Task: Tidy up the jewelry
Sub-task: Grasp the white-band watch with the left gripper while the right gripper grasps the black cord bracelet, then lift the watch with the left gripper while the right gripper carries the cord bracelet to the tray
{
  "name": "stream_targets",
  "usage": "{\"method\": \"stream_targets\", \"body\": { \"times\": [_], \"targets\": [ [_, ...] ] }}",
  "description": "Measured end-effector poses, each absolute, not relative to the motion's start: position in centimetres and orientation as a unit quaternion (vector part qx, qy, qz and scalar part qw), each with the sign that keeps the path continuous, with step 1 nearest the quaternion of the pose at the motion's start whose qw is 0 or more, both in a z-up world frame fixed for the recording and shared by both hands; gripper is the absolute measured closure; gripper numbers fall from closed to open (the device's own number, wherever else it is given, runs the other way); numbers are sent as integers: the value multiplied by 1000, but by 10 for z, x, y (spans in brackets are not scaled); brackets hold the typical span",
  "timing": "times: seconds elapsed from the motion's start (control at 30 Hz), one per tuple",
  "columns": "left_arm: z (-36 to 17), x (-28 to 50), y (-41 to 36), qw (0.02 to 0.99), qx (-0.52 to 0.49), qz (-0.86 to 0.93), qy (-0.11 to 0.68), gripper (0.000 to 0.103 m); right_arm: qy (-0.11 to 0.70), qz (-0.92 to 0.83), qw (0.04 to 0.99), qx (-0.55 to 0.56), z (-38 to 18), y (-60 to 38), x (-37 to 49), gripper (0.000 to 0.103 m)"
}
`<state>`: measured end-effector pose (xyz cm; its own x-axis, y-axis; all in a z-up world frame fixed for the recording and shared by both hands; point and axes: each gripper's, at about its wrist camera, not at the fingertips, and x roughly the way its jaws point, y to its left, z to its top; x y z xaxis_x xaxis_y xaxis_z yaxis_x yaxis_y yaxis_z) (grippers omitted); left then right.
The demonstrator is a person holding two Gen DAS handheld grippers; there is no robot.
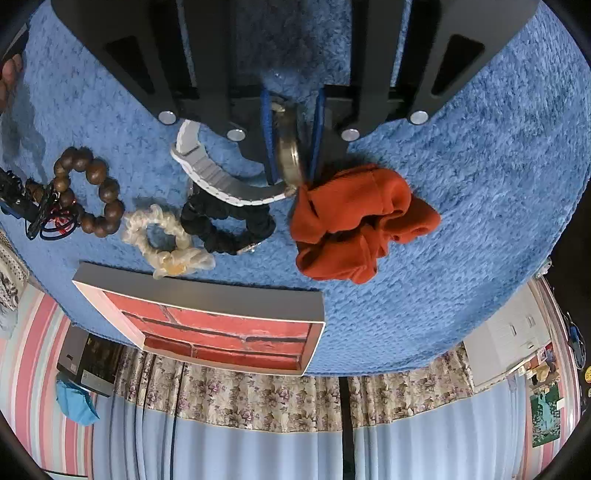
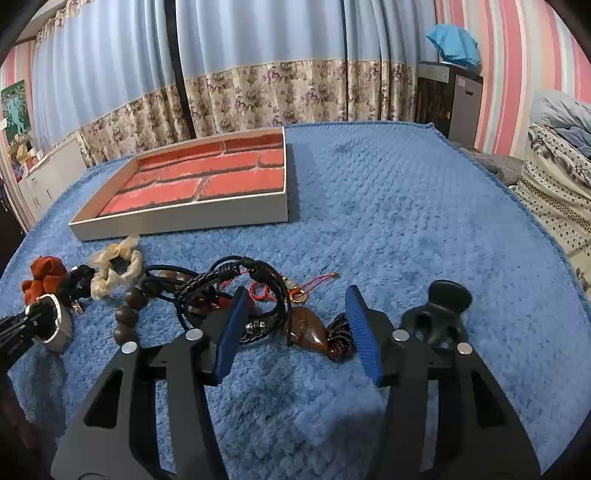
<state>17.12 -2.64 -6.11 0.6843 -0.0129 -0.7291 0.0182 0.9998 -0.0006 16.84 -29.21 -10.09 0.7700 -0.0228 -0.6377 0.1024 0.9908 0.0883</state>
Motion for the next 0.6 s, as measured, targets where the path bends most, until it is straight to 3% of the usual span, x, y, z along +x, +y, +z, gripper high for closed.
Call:
{"method": "stream_targets", "body": {
  "times": [0.17,0.27,0.6],
  "targets": [
    [-61,173,-27,918,3,-8,397,88,346,-31,935,71,-105,-295,180,75],
    [-60,174,-27,918,1,-9,397,89,341,-27,937,71,-103,-295,181,94],
    [-54,168,-28,924,-11,-18,381,89,319,-21,944,78,-93,-297,160,96]
  ]
}}
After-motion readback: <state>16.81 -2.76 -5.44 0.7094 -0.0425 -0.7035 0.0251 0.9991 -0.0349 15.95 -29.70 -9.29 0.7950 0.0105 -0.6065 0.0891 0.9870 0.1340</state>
